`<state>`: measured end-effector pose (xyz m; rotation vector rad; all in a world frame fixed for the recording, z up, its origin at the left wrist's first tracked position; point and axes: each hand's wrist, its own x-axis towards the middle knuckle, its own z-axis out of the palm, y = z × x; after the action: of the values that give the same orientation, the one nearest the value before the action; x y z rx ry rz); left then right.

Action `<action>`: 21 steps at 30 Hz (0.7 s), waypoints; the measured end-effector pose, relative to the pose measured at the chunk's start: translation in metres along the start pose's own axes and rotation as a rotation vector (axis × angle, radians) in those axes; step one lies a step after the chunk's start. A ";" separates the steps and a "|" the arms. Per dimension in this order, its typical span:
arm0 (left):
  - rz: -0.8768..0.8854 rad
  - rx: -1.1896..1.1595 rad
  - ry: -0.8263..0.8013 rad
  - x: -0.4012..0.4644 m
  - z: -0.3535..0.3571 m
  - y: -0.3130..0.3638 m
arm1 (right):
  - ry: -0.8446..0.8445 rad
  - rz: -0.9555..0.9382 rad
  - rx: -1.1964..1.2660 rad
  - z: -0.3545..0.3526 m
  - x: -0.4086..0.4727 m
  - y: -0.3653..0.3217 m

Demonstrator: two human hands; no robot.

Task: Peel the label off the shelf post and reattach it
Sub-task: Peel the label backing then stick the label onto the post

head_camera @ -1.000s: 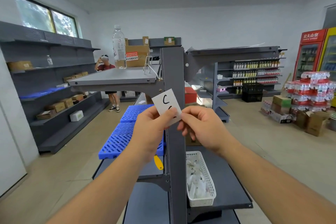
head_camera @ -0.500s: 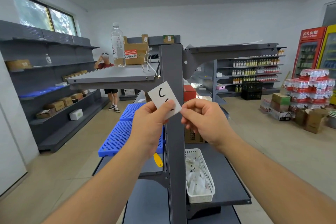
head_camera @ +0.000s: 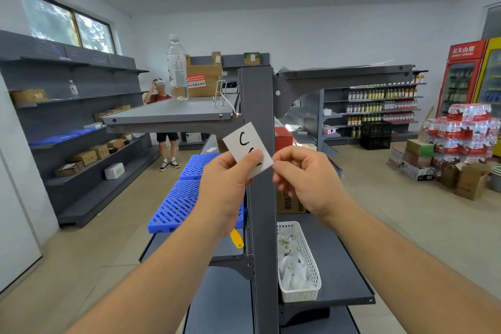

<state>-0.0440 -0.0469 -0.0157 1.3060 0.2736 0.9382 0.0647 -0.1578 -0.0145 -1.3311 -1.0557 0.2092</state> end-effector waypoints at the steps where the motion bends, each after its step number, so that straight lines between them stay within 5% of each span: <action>1: -0.002 -0.003 -0.001 0.000 0.000 0.000 | -0.001 -0.001 0.003 0.000 0.000 0.000; 21: 0.005 -0.010 0.018 -0.008 0.003 0.005 | 0.008 0.012 -0.017 0.002 -0.004 -0.003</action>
<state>-0.0491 -0.0552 -0.0126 1.2901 0.2789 0.9549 0.0596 -0.1597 -0.0145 -1.3531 -1.0447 0.2045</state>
